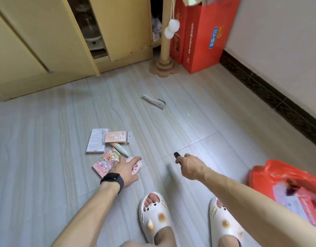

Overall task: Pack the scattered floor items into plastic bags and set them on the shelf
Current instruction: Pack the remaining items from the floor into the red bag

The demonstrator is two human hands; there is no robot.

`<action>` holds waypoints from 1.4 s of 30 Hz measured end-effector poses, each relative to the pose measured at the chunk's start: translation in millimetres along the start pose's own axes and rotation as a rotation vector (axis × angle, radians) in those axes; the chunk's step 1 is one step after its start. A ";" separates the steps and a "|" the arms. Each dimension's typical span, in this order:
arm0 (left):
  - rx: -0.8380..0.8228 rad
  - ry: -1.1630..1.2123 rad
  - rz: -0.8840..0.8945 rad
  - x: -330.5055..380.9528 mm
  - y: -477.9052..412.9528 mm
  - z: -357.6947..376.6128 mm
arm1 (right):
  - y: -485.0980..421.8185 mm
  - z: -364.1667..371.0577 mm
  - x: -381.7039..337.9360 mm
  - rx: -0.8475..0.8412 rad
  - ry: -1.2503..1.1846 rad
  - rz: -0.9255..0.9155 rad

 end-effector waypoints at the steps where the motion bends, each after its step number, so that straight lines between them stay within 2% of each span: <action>1: 0.057 -0.008 0.042 21.1 9.1 -24.9 | 15.7 -23.8 4.0 0.056 0.016 -0.002; 4: 0.187 -0.017 0.113 71.8 21.5 -96.3 | 38.6 -86.8 6.2 0.139 0.080 -0.038; 8: 0.308 -0.083 0.291 169.7 57.5 -173.5 | 87.0 -162.6 40.5 0.234 0.204 -0.037; 12: 0.350 -0.141 0.451 255.2 86.5 -195.7 | 144.0 -181.4 96.1 0.283 0.197 -0.006; 15: 0.344 -0.146 0.574 311.7 102.5 -176.5 | 195.4 -148.1 155.2 0.307 -0.018 0.077; 20: 0.252 -0.190 0.725 375.5 109.2 -114.3 | 282.6 -60.1 271.3 0.562 -0.629 0.485; 23: 0.205 -0.233 0.755 400.6 105.9 -88.0 | 321.1 -5.8 312.3 0.701 -0.937 0.676; 26: 0.205 -0.280 0.737 423.0 101.2 -75.8 | 334.7 38.1 336.2 0.709 -1.182 0.841; 28: 0.200 -0.284 0.728 438.9 97.8 -70.1 | 334.6 47.5 343.7 0.667 -1.153 0.846; 31: 0.153 -0.222 0.764 465.2 94.6 -51.4 | 329.3 32.6 341.4 0.548 -0.849 0.784; 32: 0.130 -0.201 0.784 473.3 95.9 -42.7 | 327.1 26.2 336.4 0.544 -0.838 0.756; 33: 0.107 -0.183 0.804 481.4 97.3 -31.0 | 325.4 21.0 330.8 0.564 -0.907 0.726; 37: 0.016 -0.129 0.866 504.4 106.2 30.6 | 308.5 14.5 299.9 0.575 -1.472 0.550; 39: -0.034 -0.099 0.896 511.9 113.2 64.8 | 300.6 20.9 295.1 0.594 -1.576 0.502; 42: -0.127 -0.050 0.907 513.4 120.0 104.3 | 297.7 51.4 304.7 0.620 -1.556 0.606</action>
Point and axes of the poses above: each hand's wrist, its own y-axis away from the middle knuckle, its own z-axis out of the palm, x = y × z, the point moved 10 cm from there along -y, towards the middle knuckle, and after that the axes turned 4 degrees about y, right-handed, at the moved point
